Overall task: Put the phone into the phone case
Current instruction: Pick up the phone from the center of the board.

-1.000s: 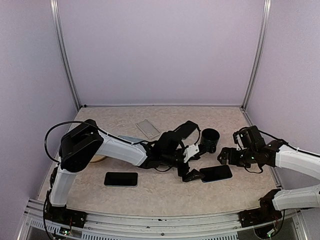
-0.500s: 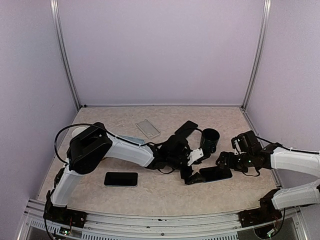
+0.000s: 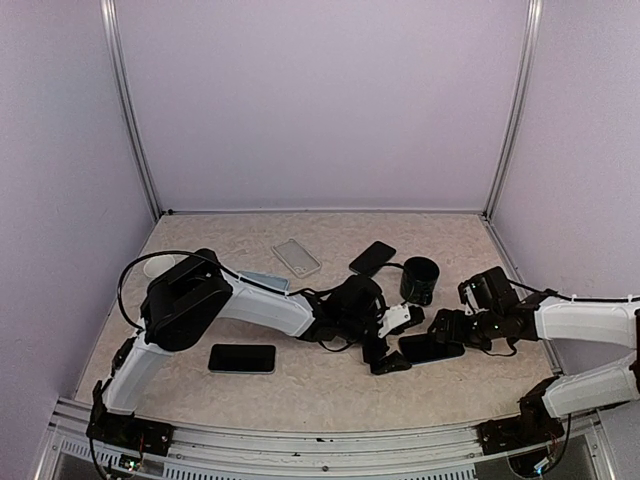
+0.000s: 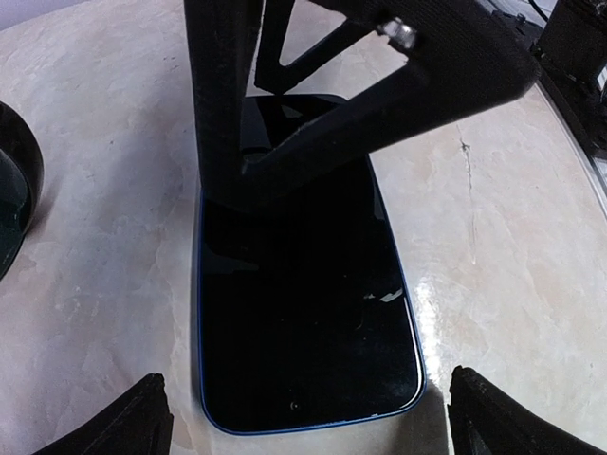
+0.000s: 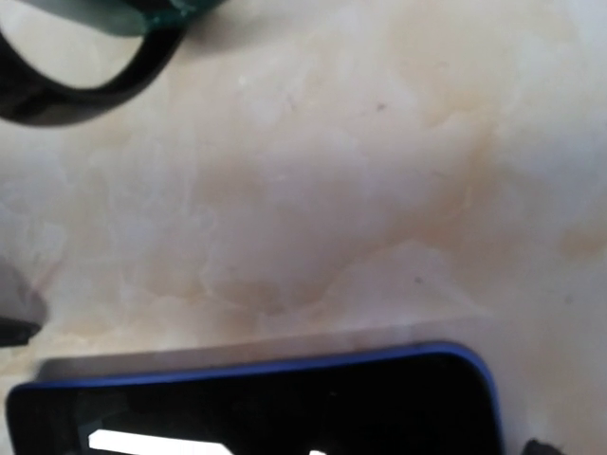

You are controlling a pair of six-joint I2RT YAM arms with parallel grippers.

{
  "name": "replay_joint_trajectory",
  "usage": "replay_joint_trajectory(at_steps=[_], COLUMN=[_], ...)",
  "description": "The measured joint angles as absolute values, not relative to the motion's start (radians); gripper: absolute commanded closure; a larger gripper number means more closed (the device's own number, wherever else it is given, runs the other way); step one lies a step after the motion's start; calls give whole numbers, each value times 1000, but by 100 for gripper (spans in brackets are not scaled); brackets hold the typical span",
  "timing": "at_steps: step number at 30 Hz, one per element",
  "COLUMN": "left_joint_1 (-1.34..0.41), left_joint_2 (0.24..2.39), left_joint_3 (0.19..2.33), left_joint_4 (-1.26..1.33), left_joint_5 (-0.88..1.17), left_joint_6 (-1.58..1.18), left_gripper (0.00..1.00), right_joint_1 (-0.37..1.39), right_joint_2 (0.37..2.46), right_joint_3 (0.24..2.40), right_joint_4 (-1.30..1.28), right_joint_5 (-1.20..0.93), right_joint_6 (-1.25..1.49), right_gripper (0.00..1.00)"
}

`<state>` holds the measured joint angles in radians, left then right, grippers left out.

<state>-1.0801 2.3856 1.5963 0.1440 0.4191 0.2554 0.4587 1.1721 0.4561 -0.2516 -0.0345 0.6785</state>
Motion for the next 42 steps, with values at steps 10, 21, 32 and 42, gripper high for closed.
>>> replay_joint_trajectory(at_steps=[10, 21, 32, 42], left_joint_1=[-1084, -1090, -1096, -1096], left_joint_2=[2411, 2411, 2362, 2334], left_joint_3=[1646, 1658, 1591, 1552], left_joint_4=[118, 93, 97, 91], left_joint_5=[403, 366, 282, 292], left_joint_6=[253, 224, 165, 191], left_gripper=[1, 16, 31, 1], right_joint_1=[458, 457, 457, 457], right_joint_2=[1203, 1205, 1180, 1167], right_joint_3=[446, 438, 416, 416], right_joint_4=[-189, -157, -144, -165], right_joint_5=[-77, -128, -146, -150], right_joint_6=[673, 672, 675, 674], right_gripper=[0, 0, 0, 0])
